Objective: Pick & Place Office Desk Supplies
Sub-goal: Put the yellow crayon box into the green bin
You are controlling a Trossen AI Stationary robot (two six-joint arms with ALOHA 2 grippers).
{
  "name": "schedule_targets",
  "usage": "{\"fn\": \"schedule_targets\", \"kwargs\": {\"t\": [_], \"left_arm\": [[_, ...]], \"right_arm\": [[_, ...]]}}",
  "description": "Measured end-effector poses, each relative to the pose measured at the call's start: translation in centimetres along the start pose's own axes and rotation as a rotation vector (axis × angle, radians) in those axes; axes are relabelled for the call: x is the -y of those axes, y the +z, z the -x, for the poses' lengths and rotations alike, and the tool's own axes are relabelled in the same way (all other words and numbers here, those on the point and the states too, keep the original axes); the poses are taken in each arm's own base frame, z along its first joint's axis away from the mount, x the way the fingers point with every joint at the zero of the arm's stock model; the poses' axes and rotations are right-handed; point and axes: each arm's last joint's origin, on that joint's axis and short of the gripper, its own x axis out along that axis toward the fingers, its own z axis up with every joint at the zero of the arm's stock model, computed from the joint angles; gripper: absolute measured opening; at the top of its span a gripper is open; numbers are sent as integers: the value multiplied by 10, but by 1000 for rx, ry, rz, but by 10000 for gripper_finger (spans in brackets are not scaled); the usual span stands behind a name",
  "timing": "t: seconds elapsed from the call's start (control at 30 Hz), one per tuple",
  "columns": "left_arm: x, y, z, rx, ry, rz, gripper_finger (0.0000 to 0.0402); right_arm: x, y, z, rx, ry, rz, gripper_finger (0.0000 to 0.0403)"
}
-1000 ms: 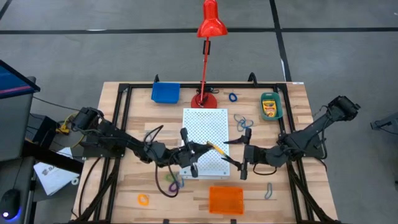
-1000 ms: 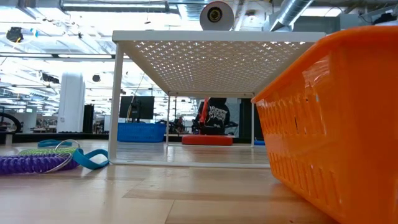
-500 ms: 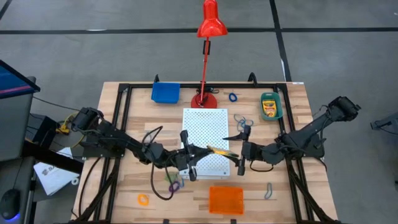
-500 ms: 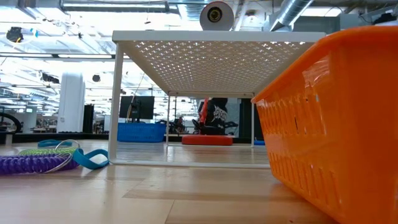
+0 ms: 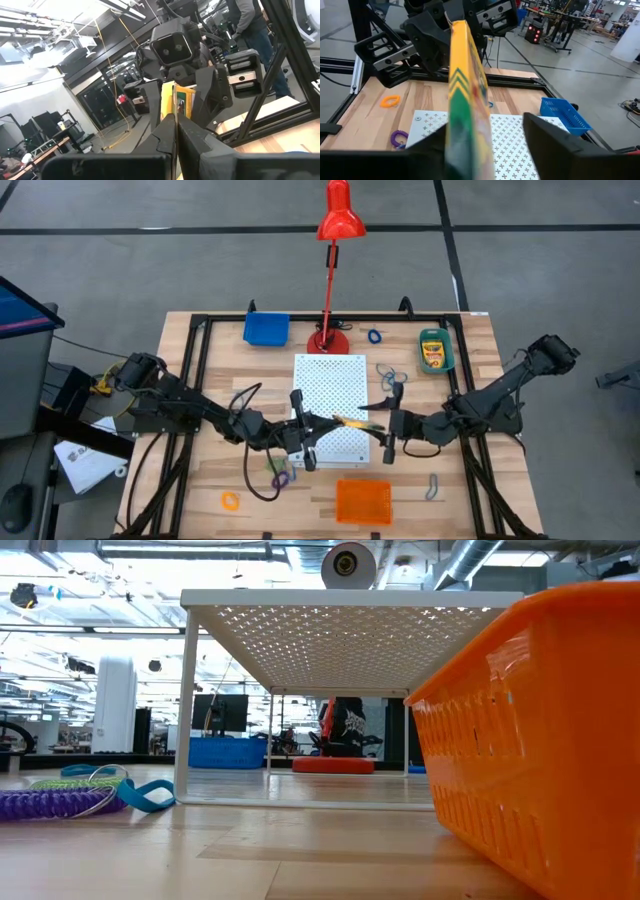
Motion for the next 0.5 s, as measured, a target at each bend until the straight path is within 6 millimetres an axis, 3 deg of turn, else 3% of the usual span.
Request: {"fn": "schedule_targets", "kwargs": {"t": [0.27, 0.5], "left_arm": [[0, 0, 0, -2, -1, 20, 0], [-2, 1, 1, -21, 25, 35, 23]], "right_arm": [[-7, 0, 6, 6, 37, 30, 25], [-12, 0, 13, 15, -6, 48, 39]]}}
